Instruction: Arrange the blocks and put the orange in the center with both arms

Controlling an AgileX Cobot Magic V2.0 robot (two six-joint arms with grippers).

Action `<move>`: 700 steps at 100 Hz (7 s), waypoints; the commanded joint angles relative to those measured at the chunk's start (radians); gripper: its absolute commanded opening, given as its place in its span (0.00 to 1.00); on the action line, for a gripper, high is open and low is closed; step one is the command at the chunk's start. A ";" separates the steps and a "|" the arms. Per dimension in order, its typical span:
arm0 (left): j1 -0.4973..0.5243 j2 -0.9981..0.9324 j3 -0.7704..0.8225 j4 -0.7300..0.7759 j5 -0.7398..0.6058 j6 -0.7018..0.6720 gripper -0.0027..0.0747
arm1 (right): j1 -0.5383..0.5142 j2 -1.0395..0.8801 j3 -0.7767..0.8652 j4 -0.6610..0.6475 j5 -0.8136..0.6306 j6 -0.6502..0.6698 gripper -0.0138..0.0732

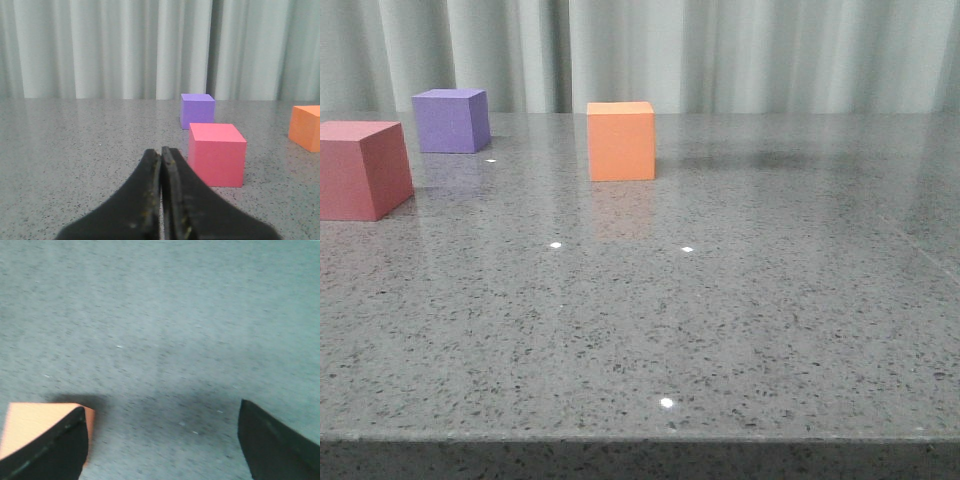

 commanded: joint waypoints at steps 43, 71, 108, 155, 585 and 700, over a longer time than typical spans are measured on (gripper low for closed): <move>0.001 -0.034 0.045 -0.008 -0.080 -0.009 0.01 | -0.333 -0.542 0.702 0.018 -0.372 -0.013 0.85; 0.001 -0.034 0.045 -0.008 -0.080 -0.009 0.01 | -0.450 -0.838 1.062 0.017 -0.534 -0.013 0.85; 0.001 -0.034 0.045 -0.008 -0.080 -0.009 0.01 | -0.453 -1.224 1.455 0.007 -0.849 -0.013 0.85; 0.001 -0.034 0.045 -0.008 -0.080 -0.009 0.01 | -0.453 -1.425 1.605 0.007 -0.857 -0.012 0.56; -0.619 1.897 -1.911 0.185 0.818 -0.426 0.88 | -0.453 -1.425 1.605 0.007 -0.859 -0.012 0.08; -0.619 2.029 -1.977 0.274 0.867 -0.473 0.40 | -0.453 -1.425 1.605 0.007 -0.859 -0.012 0.08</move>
